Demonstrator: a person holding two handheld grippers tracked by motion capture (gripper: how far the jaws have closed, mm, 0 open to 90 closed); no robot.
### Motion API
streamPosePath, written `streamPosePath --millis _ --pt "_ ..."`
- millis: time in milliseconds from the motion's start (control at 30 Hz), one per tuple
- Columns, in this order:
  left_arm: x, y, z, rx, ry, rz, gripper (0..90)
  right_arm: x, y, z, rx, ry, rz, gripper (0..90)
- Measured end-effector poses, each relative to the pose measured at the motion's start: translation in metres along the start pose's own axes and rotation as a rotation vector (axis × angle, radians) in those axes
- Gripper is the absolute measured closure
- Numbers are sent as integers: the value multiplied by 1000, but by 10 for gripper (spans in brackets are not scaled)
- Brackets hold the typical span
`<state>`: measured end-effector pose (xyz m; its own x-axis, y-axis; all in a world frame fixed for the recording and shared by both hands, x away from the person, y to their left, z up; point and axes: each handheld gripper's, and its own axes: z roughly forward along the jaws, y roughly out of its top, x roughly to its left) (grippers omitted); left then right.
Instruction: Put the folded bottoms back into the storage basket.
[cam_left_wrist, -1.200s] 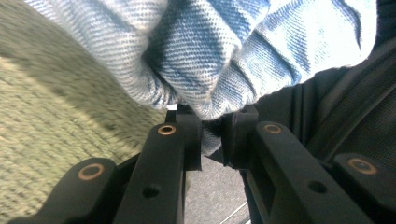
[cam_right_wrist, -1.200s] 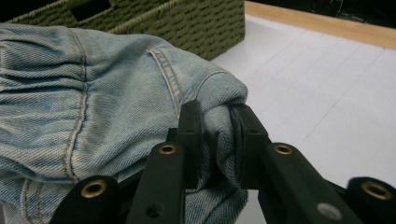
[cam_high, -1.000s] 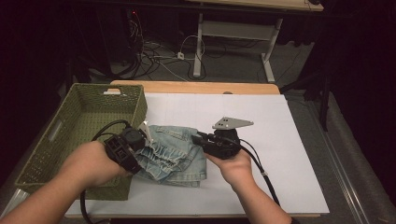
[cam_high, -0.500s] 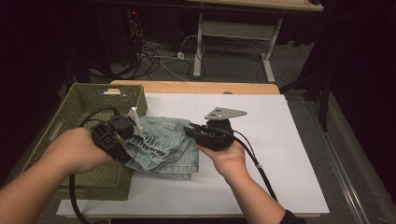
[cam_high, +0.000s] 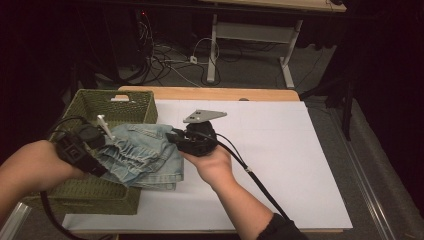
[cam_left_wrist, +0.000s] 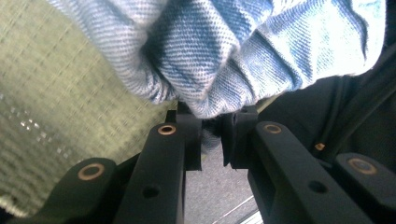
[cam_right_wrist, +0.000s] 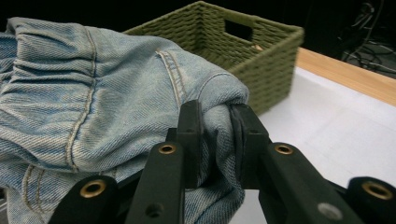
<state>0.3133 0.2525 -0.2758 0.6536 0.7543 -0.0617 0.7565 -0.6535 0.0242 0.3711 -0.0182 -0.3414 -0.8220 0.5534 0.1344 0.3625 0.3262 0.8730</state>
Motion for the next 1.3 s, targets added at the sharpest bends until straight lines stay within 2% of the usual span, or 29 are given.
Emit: streamPosePath --millis 233,533,800,1000,1300 --pt "27 -30 0 -4 29 -45 780 19 14 35 17 30 -19 764" --pt "56 -68 1 -11 43 -111 779 45 33 77 35 67 -55 762" --pt "70 -95 -2 -20 49 -160 779 66 41 103 42 110 -69 759" --pt "76 -98 0 -44 57 -174 778 67 41 110 46 112 -68 757" --pt "94 -80 6 -63 99 -213 777 48 48 128 46 89 -58 755"
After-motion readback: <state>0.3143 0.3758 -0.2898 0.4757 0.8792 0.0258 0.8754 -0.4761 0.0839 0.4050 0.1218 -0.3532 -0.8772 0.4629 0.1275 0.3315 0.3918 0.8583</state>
